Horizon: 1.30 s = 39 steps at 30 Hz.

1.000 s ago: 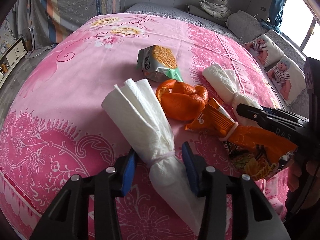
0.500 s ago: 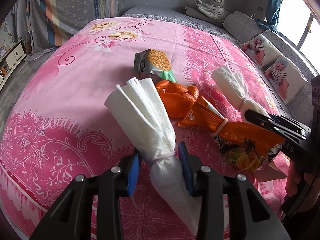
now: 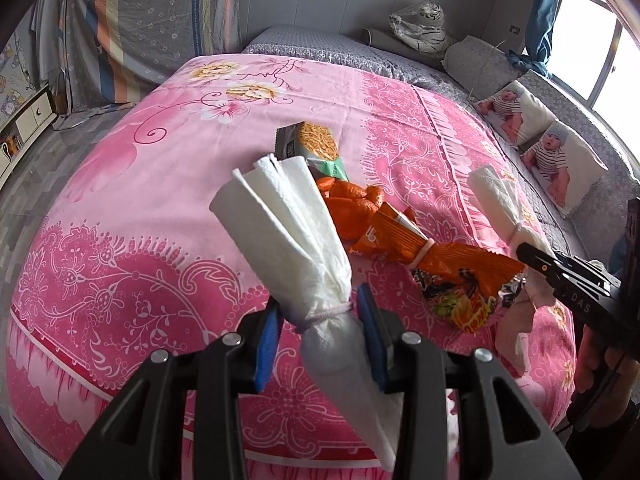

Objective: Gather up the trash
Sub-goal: 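Carry both white tissue bundles over the yellow-rimmed bin with both tools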

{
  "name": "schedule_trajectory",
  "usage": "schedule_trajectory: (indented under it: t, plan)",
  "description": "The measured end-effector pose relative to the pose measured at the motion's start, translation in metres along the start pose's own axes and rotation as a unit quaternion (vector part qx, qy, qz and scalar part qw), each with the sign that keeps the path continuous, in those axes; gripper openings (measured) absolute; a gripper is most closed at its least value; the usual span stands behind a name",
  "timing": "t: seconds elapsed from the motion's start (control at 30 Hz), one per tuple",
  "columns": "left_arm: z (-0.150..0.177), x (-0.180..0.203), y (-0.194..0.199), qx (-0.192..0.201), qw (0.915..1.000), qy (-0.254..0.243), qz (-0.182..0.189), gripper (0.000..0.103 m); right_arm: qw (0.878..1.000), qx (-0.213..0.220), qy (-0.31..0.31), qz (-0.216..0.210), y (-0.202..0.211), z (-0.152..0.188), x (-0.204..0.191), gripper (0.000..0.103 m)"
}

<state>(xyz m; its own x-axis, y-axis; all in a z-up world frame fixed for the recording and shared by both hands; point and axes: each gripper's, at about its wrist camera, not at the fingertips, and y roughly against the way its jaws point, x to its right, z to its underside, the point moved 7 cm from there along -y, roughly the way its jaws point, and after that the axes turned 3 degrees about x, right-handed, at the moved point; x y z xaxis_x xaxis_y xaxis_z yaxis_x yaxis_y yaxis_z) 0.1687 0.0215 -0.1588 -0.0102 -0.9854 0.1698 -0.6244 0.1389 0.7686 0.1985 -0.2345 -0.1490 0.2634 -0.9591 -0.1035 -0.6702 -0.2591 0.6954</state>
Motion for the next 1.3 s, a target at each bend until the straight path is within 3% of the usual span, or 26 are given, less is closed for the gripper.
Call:
schedule_trajectory:
  t: [0.3, 0.7, 1.3]
  plan:
    - [-0.002, -0.028, 0.027, 0.029, 0.9991, 0.025, -0.018, 0.035, 0.999, 0.037, -0.008, 0.035, 0.036, 0.0, 0.022, 0.018]
    - [-0.012, -0.076, 0.053, 0.065, 0.9942, 0.073, -0.045, 0.035, 0.996, 0.072, -0.021, 0.053, 0.074, -0.005, 0.036, 0.018]
    - [-0.022, -0.085, 0.065, 0.09, 0.9913, 0.077, -0.057, 0.035, 0.994, 0.089, -0.018, 0.052, 0.092, -0.008, 0.031, 0.018]
